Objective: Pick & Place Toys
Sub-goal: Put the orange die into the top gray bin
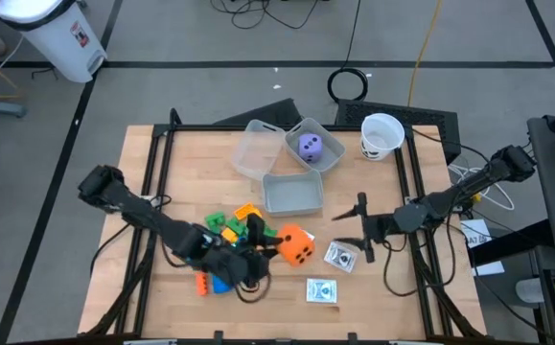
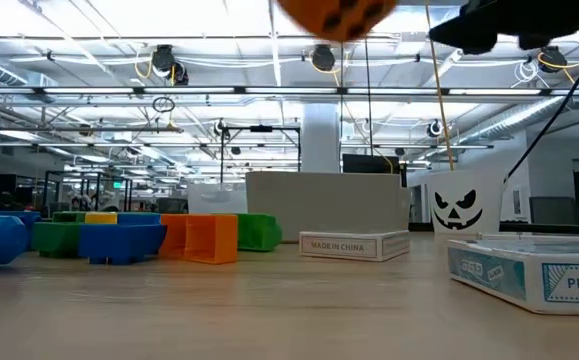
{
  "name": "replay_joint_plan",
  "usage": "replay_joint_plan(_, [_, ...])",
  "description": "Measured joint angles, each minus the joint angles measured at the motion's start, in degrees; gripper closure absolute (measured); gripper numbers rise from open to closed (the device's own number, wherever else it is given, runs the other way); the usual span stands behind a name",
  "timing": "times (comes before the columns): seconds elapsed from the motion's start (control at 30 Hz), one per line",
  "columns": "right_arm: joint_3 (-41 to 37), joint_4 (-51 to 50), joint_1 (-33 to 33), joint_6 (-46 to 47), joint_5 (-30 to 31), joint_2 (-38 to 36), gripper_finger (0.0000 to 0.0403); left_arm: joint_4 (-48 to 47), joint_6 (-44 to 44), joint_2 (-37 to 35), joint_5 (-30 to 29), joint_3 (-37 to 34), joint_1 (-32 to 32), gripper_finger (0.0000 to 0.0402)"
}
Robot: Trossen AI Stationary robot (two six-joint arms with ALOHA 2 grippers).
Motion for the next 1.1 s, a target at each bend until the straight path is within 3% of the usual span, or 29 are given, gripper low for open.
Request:
replay_joint_plan(0.23, [0.0, 19.4, -0.5, -11.9, 1.5, 8.3, 0.0108, 8.2, -3.0, -4.1, 3.4, 0.0, 4.4, 0.0286])
replay_joint_plan(0.4, [0.0, 33.4, -0.7, -16.3, 1.5, 10.3, 0.0061, 8.4, -4.5, -5.0, 12.6, 0.1, 8.2, 0.0286])
replay_joint_plan(0.53, [0.0, 36.2, -2.2, -14.3, -2.5, 10.3, 0.0045, 10.8, -4.5, -5.0, 18.4, 0.1, 10.3, 0.0299])
replay_joint_plan(0.7, [0.0, 37.1, -4.0, -11.5, -9.2, 12.3, 0.0049, 13.5, -4.0, -5.0, 20.4, 0.1, 12.0, 0.0316])
replay_joint_plan(1.1, [0.0, 48.4, -6.2, -11.1, -12.4, 16.0, 0.0107, 14.9, -3.6, -5.2, 23.9, 0.1, 13.8, 0.0316])
